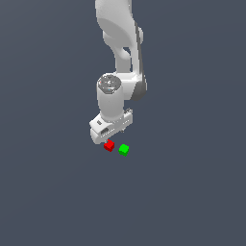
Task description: Stack the red cube on top of the green cube.
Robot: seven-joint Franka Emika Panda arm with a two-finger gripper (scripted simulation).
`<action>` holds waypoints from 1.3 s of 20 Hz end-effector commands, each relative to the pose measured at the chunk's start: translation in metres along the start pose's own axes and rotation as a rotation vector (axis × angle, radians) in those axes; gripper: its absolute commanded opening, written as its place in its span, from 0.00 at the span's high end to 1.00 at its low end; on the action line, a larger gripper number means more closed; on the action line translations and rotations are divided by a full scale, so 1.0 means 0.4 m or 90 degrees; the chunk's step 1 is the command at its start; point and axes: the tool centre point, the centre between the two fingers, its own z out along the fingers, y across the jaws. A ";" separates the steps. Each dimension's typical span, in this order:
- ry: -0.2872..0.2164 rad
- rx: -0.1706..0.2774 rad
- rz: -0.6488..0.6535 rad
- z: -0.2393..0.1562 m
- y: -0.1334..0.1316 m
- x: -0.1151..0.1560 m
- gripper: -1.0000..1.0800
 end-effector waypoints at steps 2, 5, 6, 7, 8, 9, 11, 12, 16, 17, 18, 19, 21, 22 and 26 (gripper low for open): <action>0.001 0.000 -0.055 0.022 0.014 -0.011 0.04; 0.002 0.000 -0.100 0.040 0.028 -0.018 0.04; 0.003 0.000 -0.114 0.045 0.032 -0.020 0.04; 0.003 0.000 -0.127 0.051 0.036 -0.022 0.04; 0.003 0.000 -0.140 0.055 0.039 -0.024 0.04; 0.003 0.000 -0.151 0.060 0.043 -0.025 0.04; 0.004 0.001 -0.172 0.069 0.050 -0.027 0.04; 0.004 0.001 -0.182 0.072 0.053 -0.028 0.04; 0.004 0.001 -0.211 0.084 0.062 -0.031 0.04; 0.005 0.001 -0.216 0.086 0.064 -0.031 0.04; 0.005 0.001 -0.221 0.088 0.065 -0.031 0.04; 0.005 0.001 -0.224 0.089 0.067 -0.032 0.04; 0.005 0.001 -0.229 0.091 0.068 -0.032 0.04; 0.005 0.001 -0.230 0.092 0.069 -0.032 0.04; 0.004 0.001 -0.228 0.095 0.068 -0.032 0.04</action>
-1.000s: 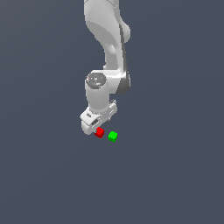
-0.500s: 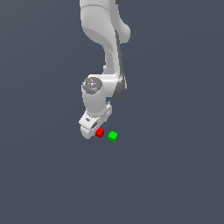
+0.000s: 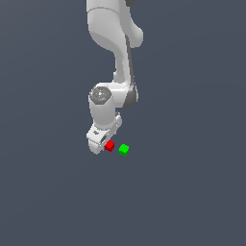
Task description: Stack the red cube on top of the green cube.
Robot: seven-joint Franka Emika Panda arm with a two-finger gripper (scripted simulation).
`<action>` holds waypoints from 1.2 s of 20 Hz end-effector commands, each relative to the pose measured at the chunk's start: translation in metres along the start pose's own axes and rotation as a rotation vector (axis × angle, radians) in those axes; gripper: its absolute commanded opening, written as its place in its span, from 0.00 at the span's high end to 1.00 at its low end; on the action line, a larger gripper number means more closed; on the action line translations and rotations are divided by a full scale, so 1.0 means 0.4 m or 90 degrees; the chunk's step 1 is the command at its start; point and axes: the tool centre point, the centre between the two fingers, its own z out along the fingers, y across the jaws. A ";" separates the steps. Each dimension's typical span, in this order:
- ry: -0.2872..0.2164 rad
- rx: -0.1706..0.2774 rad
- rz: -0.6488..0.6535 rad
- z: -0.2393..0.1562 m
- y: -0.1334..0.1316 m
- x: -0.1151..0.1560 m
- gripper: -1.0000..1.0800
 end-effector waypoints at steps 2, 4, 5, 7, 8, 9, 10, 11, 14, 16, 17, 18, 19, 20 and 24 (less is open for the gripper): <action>0.000 0.000 -0.001 0.012 -0.001 0.000 0.04; 0.000 0.000 -0.001 0.029 -0.001 0.000 0.04; 0.000 0.000 -0.001 0.039 -0.001 0.000 0.04; 0.000 0.000 -0.002 0.065 -0.002 0.000 0.04; 0.000 0.000 -0.002 0.079 -0.002 0.000 0.04; 0.000 0.000 -0.002 0.090 -0.002 -0.001 0.04; 0.000 0.000 -0.003 0.100 -0.002 0.000 0.04; 0.000 0.000 -0.003 0.109 -0.002 -0.001 0.04; 0.000 0.000 -0.003 0.123 -0.001 0.001 0.04; 0.000 0.000 -0.003 0.125 0.000 0.001 0.04; 0.000 0.000 -0.003 0.125 0.000 0.001 1.00; 0.000 0.000 -0.003 0.125 0.000 0.001 1.00; 0.000 0.000 -0.003 0.125 0.000 0.001 1.00; 0.000 0.000 -0.003 0.125 0.000 0.001 1.00; 0.000 0.000 -0.003 0.125 0.000 0.001 1.00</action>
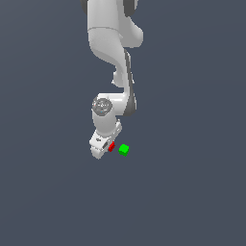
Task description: Stack the red cube on top of the green cube.
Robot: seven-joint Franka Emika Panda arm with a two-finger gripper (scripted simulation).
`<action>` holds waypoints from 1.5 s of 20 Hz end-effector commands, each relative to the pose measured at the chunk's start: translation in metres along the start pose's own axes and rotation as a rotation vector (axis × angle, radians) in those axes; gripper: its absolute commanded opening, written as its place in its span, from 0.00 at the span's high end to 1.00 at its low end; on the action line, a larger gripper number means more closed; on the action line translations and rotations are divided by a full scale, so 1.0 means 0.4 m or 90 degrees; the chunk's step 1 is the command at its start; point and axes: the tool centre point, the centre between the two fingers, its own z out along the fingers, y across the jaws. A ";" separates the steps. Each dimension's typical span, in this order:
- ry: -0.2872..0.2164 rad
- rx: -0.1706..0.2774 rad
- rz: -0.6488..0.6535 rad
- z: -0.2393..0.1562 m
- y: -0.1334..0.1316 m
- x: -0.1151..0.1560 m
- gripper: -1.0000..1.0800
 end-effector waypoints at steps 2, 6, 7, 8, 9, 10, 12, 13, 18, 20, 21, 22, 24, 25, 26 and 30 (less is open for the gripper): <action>0.000 0.000 0.000 0.001 0.000 0.000 1.00; 0.000 0.000 0.000 -0.006 0.000 0.000 1.00; 0.000 0.000 0.000 -0.011 -0.001 0.000 1.00; 0.000 0.000 0.000 -0.018 -0.001 0.000 1.00; 0.000 0.000 0.000 -0.026 -0.001 0.000 1.00; 0.000 0.000 0.000 -0.036 -0.001 -0.001 1.00; 0.000 0.000 0.000 -0.061 -0.002 -0.001 1.00; 0.000 0.000 0.000 -0.075 -0.002 -0.001 1.00; 0.000 0.000 -0.001 -0.164 -0.004 -0.001 1.00; 0.000 0.000 -0.001 -0.194 -0.004 -0.001 1.00; 0.000 0.000 -0.001 -0.206 -0.004 -0.001 1.00; 0.000 0.000 -0.001 -0.218 -0.004 -0.001 1.00; 0.000 0.000 -0.001 -0.235 -0.003 0.000 1.00; 0.000 0.000 0.000 -0.241 -0.003 0.000 1.00; 0.000 0.000 0.000 -0.246 -0.002 0.000 1.00; 0.000 0.000 0.000 -0.244 -0.002 0.001 1.00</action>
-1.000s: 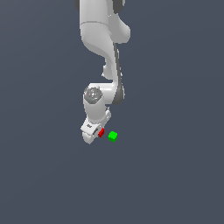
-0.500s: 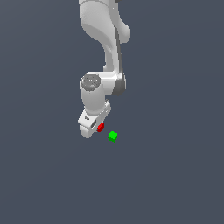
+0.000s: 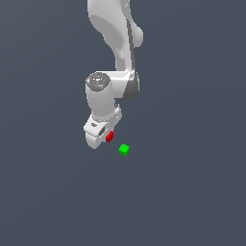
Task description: Stack the red cube on top of the green cube.
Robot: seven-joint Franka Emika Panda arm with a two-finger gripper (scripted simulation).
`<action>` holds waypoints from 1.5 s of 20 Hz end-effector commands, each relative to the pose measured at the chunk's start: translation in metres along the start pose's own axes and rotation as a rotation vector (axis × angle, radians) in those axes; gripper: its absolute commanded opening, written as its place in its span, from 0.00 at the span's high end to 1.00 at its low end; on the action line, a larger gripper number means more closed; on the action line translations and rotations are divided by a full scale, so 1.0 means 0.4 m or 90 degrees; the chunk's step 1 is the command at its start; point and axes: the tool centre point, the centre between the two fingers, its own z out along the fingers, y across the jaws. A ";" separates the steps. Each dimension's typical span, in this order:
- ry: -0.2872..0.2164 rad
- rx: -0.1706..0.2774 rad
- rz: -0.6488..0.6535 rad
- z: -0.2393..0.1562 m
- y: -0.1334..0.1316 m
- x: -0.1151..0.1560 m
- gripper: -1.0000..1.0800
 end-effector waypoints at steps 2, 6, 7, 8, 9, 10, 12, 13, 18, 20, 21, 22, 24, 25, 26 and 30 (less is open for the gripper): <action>0.000 0.000 0.000 0.006 -0.002 0.008 1.00; 0.000 0.000 0.000 0.031 -0.011 0.042 1.00; 0.000 0.000 0.000 0.040 -0.014 0.055 1.00; 0.000 0.000 0.000 0.051 -0.018 0.070 1.00; 0.000 0.000 0.000 0.062 -0.022 0.085 1.00; 0.000 0.000 0.000 0.074 -0.026 0.103 1.00; 0.000 0.001 0.000 0.098 -0.032 0.134 1.00; 0.000 0.001 0.000 0.107 -0.035 0.147 1.00; 0.000 0.001 0.000 0.137 -0.042 0.189 1.00; 0.000 0.001 0.000 0.141 -0.043 0.195 1.00; 0.000 0.001 0.000 0.141 -0.043 0.196 1.00; 0.000 0.001 0.000 0.141 -0.043 0.196 0.04; 0.000 0.001 0.000 0.141 -0.043 0.196 0.04; 0.000 0.001 0.000 0.141 -0.043 0.196 0.04; 0.000 0.001 0.000 0.141 -0.043 0.196 0.04; 0.000 0.001 0.000 0.141 -0.043 0.196 0.04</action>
